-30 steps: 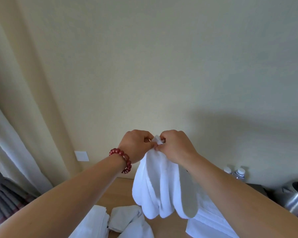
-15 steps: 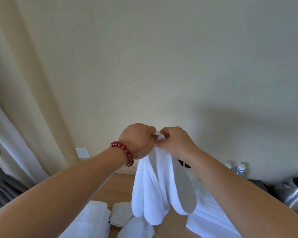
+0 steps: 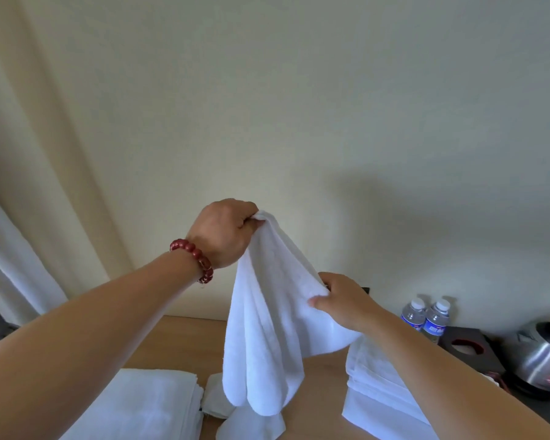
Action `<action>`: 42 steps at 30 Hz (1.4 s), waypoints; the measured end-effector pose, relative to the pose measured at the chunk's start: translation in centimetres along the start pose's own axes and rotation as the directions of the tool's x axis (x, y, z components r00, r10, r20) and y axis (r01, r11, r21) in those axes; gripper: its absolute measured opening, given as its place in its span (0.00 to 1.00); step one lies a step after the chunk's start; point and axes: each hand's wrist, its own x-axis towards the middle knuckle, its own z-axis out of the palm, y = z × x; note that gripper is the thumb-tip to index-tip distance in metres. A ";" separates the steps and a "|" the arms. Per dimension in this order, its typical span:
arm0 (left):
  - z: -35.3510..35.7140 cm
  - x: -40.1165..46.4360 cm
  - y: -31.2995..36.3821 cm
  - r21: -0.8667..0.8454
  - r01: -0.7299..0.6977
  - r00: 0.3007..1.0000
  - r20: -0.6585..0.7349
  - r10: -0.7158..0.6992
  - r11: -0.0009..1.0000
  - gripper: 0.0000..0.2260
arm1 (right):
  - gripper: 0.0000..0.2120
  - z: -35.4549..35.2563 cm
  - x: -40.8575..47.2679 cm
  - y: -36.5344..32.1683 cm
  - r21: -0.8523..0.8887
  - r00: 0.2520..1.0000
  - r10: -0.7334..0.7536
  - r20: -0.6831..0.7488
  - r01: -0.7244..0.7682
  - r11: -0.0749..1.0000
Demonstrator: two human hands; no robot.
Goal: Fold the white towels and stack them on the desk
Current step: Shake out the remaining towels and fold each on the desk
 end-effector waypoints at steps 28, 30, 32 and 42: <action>-1.4 -1.4 -4.9 0.126 0.211 0.972 0.080 -0.222 0.969 0.17 | 0.12 -9.7 0.6 -0.4 -0.554 0.987 -0.013 -0.161 -0.080 0.828; -1.1 -1.7 -4.8 0.131 0.217 0.965 0.119 -0.233 0.967 0.16 | 0.18 -10.4 0.9 -0.3 -0.615 0.987 0.037 -0.154 -0.125 0.778; -0.9 -1.9 -4.8 0.101 0.244 0.954 0.155 -0.257 0.965 0.16 | 0.19 -10.9 1.3 -0.1 -0.636 0.974 0.013 -0.224 -0.156 0.756; 0.1 -5.5 -6.3 0.011 0.332 0.895 0.312 -0.319 0.943 0.18 | 0.20 -9.3 -0.6 -0.2 -0.743 0.996 0.091 -0.011 -0.069 0.665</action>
